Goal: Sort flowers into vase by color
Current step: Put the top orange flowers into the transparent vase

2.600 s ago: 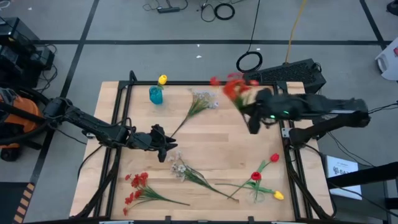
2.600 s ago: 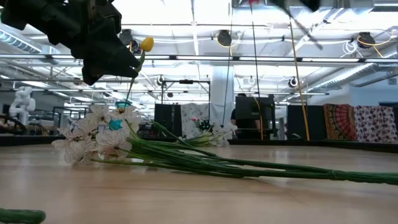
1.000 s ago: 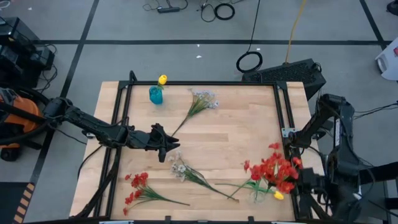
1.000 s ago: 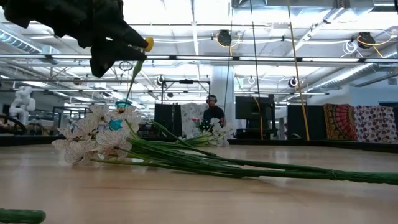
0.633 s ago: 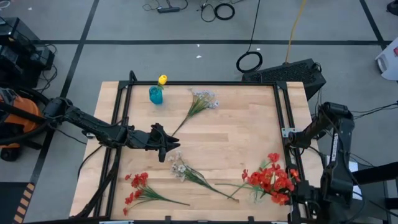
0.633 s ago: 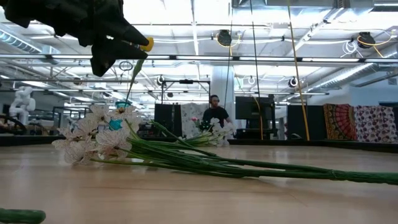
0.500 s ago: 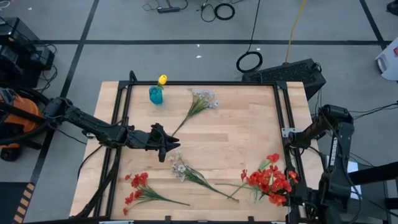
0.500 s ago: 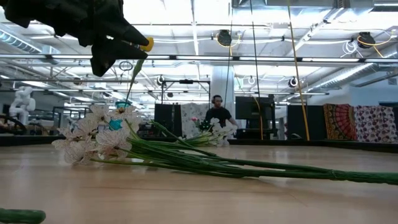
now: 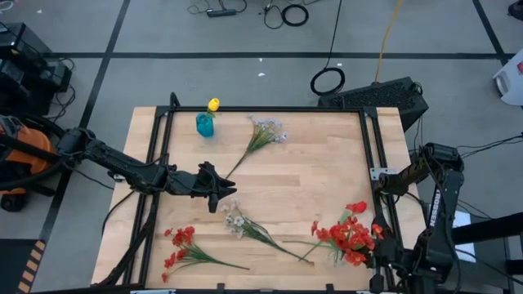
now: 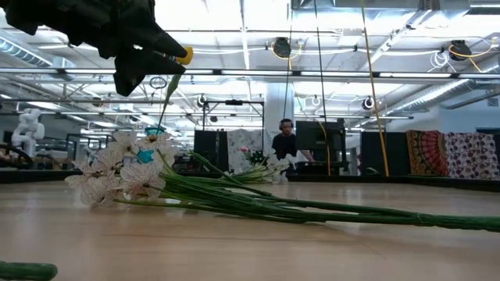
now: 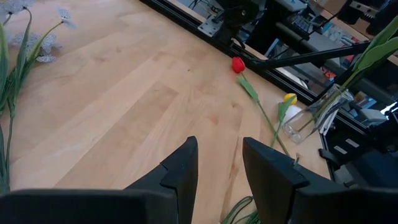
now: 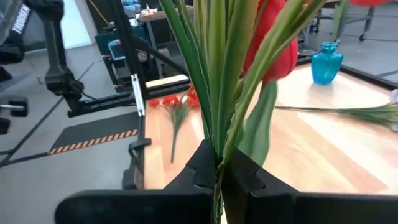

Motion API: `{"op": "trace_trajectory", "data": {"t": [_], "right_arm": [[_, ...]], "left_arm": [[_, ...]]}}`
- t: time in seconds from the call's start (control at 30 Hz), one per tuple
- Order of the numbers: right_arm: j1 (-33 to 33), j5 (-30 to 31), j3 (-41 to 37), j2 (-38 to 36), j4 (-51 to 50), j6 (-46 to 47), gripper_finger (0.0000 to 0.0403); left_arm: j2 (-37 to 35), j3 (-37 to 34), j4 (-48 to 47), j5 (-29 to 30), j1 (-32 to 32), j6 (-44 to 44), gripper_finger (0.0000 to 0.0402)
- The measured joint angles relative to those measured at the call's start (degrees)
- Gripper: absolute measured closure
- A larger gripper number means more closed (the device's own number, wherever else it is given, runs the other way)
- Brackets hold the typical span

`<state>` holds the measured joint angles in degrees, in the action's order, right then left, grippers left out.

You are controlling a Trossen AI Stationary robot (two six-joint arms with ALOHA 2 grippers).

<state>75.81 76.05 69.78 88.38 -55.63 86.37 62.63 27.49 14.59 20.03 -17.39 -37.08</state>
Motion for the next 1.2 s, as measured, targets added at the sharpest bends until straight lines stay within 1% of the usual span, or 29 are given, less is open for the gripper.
{"op": "trace_trajectory", "data": {"t": [0.1, 0.23, 0.37, 0.47, 0.63, 0.87, 0.97, 1.1, 1.2], "right_arm": [[0.8, -0.6, -0.8, 0.0, 0.6, 0.0, 0.0402], [0.8, -3.0, -2.0, 0.0, 1.7, 0.0, 0.0399], [0.6, -3.2, -3.7, 0.0, 4.0, -0.5, 0.0384], [0.7, -4.7, -4.6, 0.0, 4.1, -0.3, 0.0373], [0.6, -10.8, -4.9, 0.0, 4.1, -0.1, 0.0354], [0.6, -19.1, -4.9, -0.1, 4.4, 0.0, 0.0303], [0.6, -21.1, -4.5, -0.1, 4.0, 0.0, 0.0275], [0.6, -24.8, -1.5, -0.1, 0.9, -0.3, 0.0243], [0.6, -28.8, 1.6, -0.1, -4.2, -0.4, 0.0226]], "left_arm": [[0.0, 0.0, 0.0, 0.0, 0.0, 0.0, 0.0270], [0.0, 0.0, 0.0, 0.0, 0.0, 0.0, 0.0270], [0.0, 0.0, 0.0, 0.0, 0.0, 0.0, 0.0270], [0.0, 0.0, 0.2, 0.0, 0.0, 0.0, 0.0270], [0.0, 0.0, 0.3, 0.4, 0.0, 0.0, 0.0270], [0.0, 0.0, 0.4, 0.4, 0.0, 0.0, 0.0270], [0.0, 0.0, 0.4, 0.4, 0.0, 0.0, 0.0270], [0.0, 0.0, 0.4, 0.4, 0.0, 0.0, 0.0270], [0.0, 0.0, 0.4, 0.4, 0.0, 0.0, 0.0270]]}}
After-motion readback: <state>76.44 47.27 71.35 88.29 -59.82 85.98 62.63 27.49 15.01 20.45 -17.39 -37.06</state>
